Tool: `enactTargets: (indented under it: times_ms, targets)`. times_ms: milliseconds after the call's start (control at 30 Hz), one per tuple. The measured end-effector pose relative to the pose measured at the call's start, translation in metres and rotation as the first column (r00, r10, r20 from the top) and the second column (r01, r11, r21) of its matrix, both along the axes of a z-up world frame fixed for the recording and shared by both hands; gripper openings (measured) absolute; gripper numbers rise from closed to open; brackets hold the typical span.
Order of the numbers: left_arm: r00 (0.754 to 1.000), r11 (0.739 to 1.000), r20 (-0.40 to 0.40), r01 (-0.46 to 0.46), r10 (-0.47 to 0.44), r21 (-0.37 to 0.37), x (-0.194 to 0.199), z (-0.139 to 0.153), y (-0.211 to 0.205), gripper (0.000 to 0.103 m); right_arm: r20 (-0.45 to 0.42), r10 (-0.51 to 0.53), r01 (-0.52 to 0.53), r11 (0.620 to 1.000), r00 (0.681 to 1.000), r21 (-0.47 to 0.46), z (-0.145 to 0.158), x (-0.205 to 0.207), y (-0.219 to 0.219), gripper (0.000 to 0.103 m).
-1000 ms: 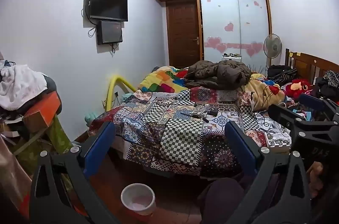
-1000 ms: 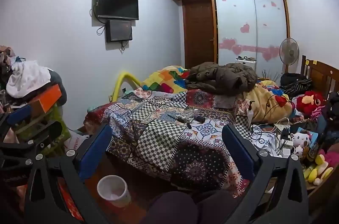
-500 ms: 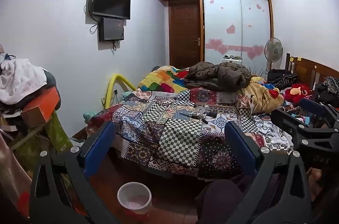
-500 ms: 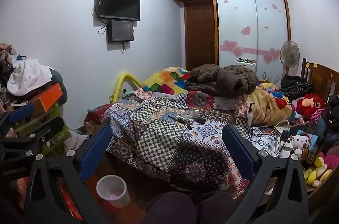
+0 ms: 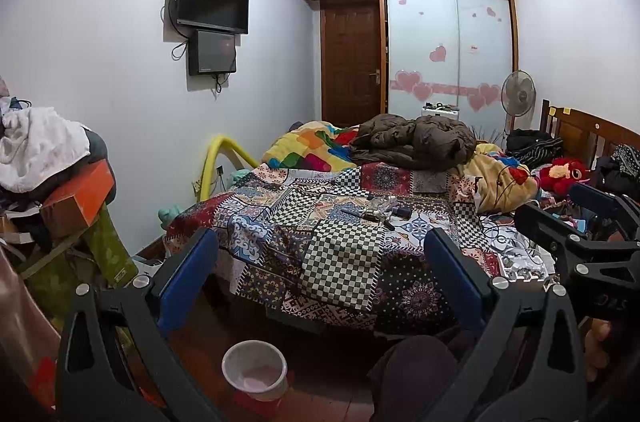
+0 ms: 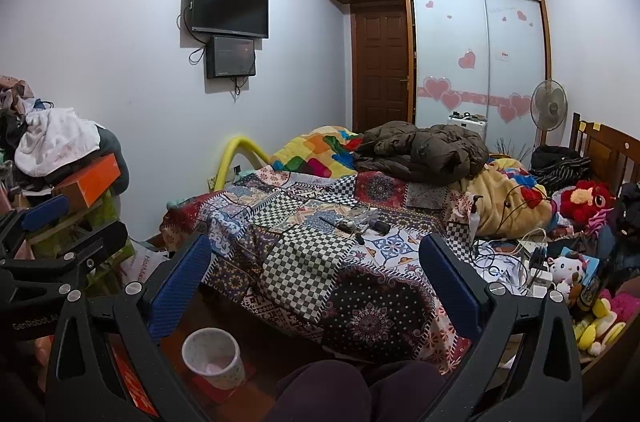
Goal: Collect trash
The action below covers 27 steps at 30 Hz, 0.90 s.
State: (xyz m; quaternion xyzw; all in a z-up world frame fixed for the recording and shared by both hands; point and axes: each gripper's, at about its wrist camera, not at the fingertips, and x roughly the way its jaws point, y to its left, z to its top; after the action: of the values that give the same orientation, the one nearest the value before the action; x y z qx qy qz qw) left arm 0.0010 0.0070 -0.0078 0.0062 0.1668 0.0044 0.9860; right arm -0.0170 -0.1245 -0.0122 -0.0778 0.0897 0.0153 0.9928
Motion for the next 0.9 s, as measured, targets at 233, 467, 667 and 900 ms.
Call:
enactTargets:
  times_ms: [233, 467, 667, 900]
  targets:
    - [1.000, 1.000, -0.001, -0.003, 0.003, -0.003, 0.0001, 0.0006, 0.0003, 0.103, 0.002, 0.000, 0.000, 1.000, 1.000, 0.001, -0.0001, 0.0000, 0.0000, 0.103]
    - [1.000, 1.000, -0.002, -0.006, 0.006, -0.010, -0.0002, 0.0001, 0.0003, 0.103, 0.000, 0.000, 0.000, 1.000, 1.000, 0.000, 0.0007, -0.0002, -0.0006, 0.103]
    - [1.000, 1.000, 0.002, -0.015, 0.015, -0.007, -0.0008, 0.0010, 0.0024, 0.103, 0.001, 0.000, 0.000, 1.000, 1.000, -0.003, -0.0004, -0.0010, 0.0010, 0.103]
    - [1.000, 1.000, -0.001, -0.019, 0.019, -0.009, -0.0010, -0.0003, 0.0044, 0.103, -0.005, 0.007, -0.007, 1.000, 1.000, -0.006, -0.0010, -0.0009, 0.0030, 0.103]
